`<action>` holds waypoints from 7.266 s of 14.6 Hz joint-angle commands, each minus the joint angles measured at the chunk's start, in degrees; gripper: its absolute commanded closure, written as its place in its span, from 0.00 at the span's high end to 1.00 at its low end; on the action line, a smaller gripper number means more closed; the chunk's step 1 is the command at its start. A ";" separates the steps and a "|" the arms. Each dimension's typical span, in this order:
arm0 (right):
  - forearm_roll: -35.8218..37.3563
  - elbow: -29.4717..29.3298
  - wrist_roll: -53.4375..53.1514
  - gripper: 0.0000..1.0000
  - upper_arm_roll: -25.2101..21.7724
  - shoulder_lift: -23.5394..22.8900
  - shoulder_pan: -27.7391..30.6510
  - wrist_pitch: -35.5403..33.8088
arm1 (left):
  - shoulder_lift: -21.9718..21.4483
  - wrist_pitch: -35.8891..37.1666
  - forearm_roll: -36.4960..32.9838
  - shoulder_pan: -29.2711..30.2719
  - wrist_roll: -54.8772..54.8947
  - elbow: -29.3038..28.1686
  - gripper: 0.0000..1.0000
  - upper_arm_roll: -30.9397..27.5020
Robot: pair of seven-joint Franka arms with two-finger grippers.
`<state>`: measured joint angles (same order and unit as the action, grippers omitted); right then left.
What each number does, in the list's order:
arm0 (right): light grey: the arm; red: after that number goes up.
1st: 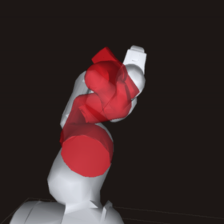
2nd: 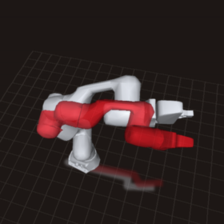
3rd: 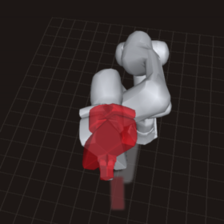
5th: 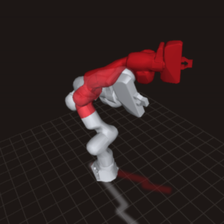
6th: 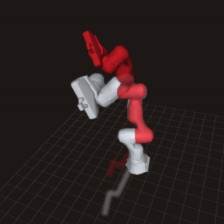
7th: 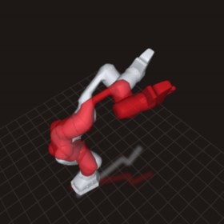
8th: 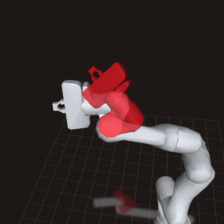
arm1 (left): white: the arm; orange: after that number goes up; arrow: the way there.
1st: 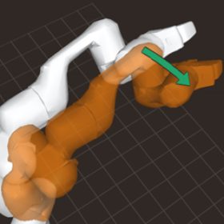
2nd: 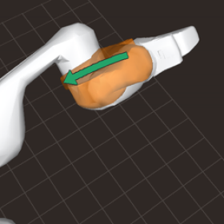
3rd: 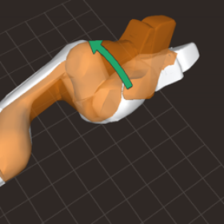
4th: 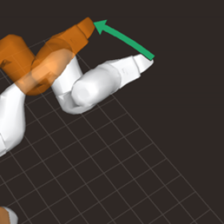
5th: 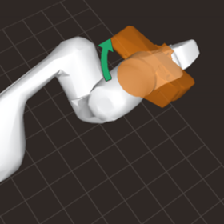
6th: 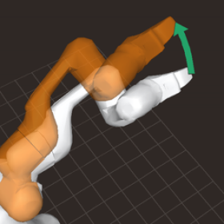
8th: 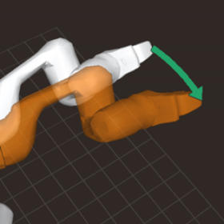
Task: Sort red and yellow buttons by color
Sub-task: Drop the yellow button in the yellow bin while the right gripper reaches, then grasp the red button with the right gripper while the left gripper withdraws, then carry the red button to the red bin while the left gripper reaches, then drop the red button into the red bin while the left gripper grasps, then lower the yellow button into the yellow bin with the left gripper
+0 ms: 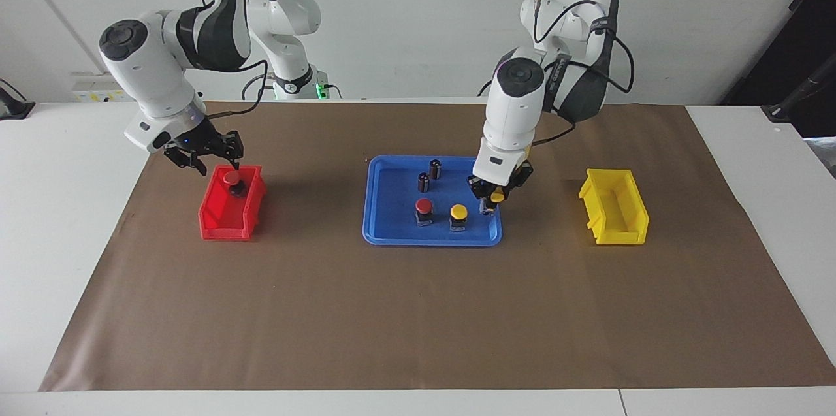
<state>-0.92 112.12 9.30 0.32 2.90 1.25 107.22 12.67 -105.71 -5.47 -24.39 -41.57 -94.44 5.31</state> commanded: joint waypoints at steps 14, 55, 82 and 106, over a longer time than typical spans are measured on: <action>1.79 -16.76 -47.71 0.89 0.39 -23.81 -33.77 14.33 | -16.10 -15.23 -0.95 29.05 37.53 -29.03 0.01 0.14; -0.92 4.94 8.80 0.12 -0.14 0.17 5.07 6.86 | -11.01 -14.33 6.96 14.32 23.15 -17.70 1.00 0.84; -1.01 18.76 9.69 0.67 -0.23 -2.81 5.87 29.12 | 7.02 -25.16 6.26 -6.28 -3.08 -10.32 0.10 0.66; 3.82 -21.16 0.72 1.00 -4.97 -1.23 4.46 -22.59 | -2.29 -4.22 6.44 28.17 49.82 -7.48 0.01 0.05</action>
<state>2.11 92.34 10.64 -3.21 2.57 6.68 85.31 12.74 -106.12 0.89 2.83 6.34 -96.99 4.72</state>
